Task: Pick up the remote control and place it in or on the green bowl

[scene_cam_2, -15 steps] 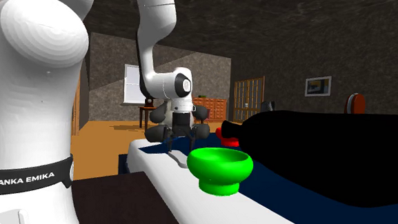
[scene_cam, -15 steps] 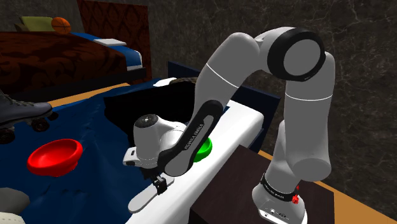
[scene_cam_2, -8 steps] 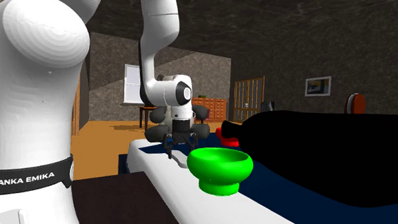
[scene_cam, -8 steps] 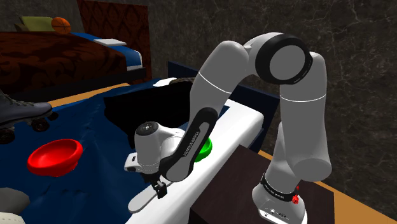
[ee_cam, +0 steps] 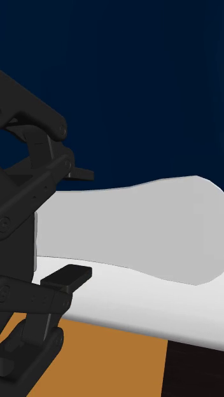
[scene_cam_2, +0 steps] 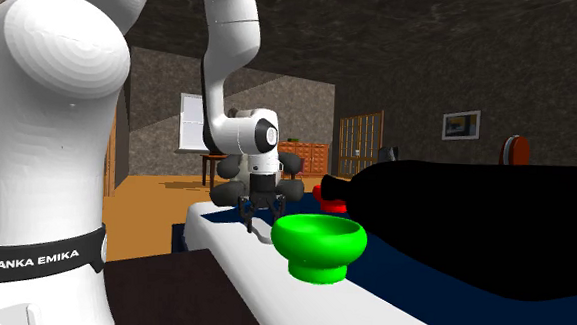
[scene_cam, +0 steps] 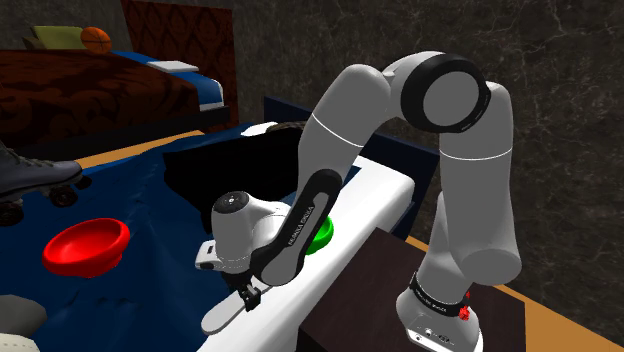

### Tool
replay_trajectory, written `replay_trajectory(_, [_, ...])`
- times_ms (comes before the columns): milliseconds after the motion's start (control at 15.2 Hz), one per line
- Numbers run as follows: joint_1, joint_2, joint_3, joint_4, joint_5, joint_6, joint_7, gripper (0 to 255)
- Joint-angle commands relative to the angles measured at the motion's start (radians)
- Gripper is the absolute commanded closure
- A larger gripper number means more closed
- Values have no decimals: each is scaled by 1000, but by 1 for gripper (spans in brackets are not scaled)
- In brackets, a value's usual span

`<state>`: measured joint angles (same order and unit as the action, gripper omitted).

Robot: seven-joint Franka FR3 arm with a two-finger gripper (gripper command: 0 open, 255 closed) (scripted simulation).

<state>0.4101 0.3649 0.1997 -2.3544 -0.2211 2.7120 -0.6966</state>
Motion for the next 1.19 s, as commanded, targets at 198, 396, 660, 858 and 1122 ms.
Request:
replay_trajectory(198, [0, 0, 0, 0, 0, 0, 0, 255])
replay_trajectory(396, [0, 0, 0, 0, 0, 0, 0, 255])
replay_trajectory(660, [-15, -54, 20, -8, 29, -45, -22, 255])
replay_trajectory(858, [-24, -93, 33, -11, 51, -80, -38, 255])
replay_trajectory(1122, [-33, -144, 48, -12, 80, -128, -60, 255])
